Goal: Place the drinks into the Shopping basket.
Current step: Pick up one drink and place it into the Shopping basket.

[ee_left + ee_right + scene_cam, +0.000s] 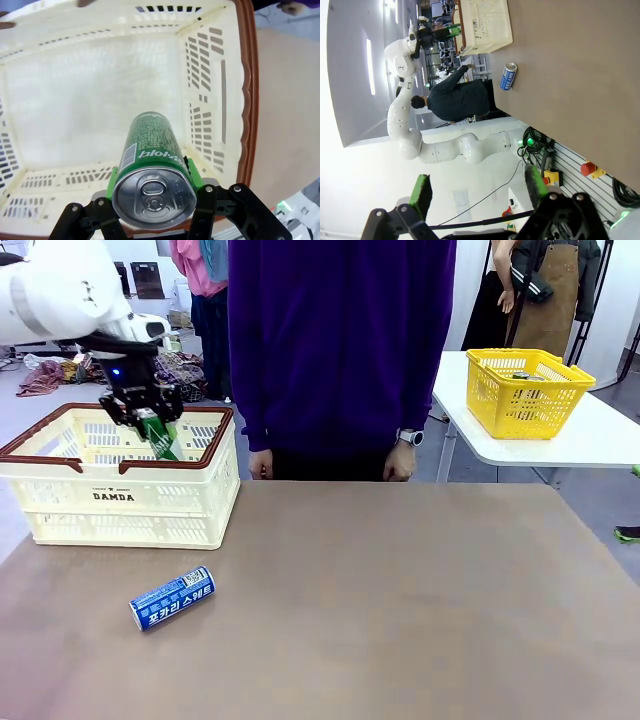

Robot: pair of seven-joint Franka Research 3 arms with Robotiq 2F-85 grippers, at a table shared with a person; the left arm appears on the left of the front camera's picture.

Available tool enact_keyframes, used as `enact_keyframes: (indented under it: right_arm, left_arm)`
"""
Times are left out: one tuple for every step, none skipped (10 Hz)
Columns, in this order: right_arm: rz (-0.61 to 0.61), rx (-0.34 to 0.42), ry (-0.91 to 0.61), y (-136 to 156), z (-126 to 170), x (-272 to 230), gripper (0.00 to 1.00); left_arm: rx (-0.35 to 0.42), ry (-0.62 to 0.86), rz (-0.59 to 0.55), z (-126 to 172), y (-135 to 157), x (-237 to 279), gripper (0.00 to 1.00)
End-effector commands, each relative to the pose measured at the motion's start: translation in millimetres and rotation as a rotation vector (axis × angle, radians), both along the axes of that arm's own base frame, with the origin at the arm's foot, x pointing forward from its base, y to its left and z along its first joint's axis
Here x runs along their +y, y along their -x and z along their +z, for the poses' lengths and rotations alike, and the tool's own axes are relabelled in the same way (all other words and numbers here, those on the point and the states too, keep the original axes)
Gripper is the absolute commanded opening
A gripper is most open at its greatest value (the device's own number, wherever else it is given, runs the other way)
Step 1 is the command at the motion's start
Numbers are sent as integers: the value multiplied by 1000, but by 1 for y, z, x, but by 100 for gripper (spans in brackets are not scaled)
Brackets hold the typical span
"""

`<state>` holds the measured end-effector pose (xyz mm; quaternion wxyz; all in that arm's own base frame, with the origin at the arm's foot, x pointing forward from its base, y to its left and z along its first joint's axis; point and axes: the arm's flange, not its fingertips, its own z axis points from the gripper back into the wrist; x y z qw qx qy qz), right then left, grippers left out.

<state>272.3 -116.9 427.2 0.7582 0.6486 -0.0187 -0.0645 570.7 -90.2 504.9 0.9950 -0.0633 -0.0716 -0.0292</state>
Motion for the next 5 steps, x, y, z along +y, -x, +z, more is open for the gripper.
enact_keyframes:
  right_arm:
    - [-7, 9, -16, 0, 4, 1, 100]
    - [-7, 9, -16, 0, 4, 1, 100]
    - [-7, 9, -16, 0, 4, 1, 100]
    - [-7, 9, -16, 0, 4, 1, 100]
    - [-7, 9, -16, 0, 4, 1, 100]
  left_arm:
    - [16, -32, -10, -14, -20, -10, 0]
    - [58, -44, -7, -29, -33, -13, 0]
    - [78, -52, 0, -42, -41, -17, 0]
    - [87, -65, 4, -55, -45, -22, 0]
    - [106, -72, 16, -65, -48, -25, 0]
